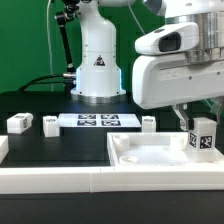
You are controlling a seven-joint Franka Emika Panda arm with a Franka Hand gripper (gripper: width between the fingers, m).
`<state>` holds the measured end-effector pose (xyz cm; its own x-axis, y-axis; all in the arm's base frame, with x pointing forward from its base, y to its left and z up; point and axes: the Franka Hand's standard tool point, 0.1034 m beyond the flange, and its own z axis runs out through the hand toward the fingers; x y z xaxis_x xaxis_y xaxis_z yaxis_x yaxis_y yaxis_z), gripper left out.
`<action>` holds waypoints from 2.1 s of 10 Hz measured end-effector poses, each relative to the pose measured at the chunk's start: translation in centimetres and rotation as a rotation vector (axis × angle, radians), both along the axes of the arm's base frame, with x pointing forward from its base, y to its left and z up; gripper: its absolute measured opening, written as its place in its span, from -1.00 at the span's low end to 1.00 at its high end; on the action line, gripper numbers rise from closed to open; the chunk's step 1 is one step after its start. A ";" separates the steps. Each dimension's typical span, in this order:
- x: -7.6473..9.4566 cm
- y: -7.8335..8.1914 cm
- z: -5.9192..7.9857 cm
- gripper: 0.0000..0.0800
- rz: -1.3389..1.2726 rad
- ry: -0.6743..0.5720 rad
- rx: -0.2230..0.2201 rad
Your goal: Assemble square table
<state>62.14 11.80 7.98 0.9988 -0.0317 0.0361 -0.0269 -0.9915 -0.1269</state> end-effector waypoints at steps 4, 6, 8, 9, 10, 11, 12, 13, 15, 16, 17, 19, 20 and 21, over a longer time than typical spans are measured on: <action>0.1 0.1 0.0 -0.26 -0.448 0.028 0.043; 0.1 0.2 0.1 -0.26 -0.648 0.055 0.067; 0.1 0.3 0.1 -0.26 -0.781 0.076 0.078; 0.0 0.4 0.1 -0.26 -0.829 0.084 0.081; 0.0 0.6 0.0 -0.26 -0.929 0.102 0.091; 0.0 0.7 0.0 -0.26 -1.001 0.114 0.098; 0.0 0.8 0.1 -0.26 -1.075 0.127 0.107; 0.0 0.8 0.1 -0.26 -1.118 0.134 0.112; 0.1 0.8 0.0 -0.26 -1.228 0.154 0.129; 0.1 0.9 0.0 -0.26 -1.279 0.165 0.135; 0.1 0.9 0.0 -0.26 -1.315 0.174 0.141; 0.1 0.9 0.0 -0.27 -1.393 0.191 0.153; 0.2 1.0 0.1 -0.27 -1.470 0.206 0.163; 0.2 1.0 0.1 -0.27 -1.500 0.213 0.169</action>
Offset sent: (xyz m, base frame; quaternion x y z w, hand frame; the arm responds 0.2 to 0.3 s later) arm -0.0070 0.0097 -0.0078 0.0134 -0.0138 0.2823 0.9591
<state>62.35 12.80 8.04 0.0278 -0.9779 -0.2074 -0.9953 -0.0078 -0.0967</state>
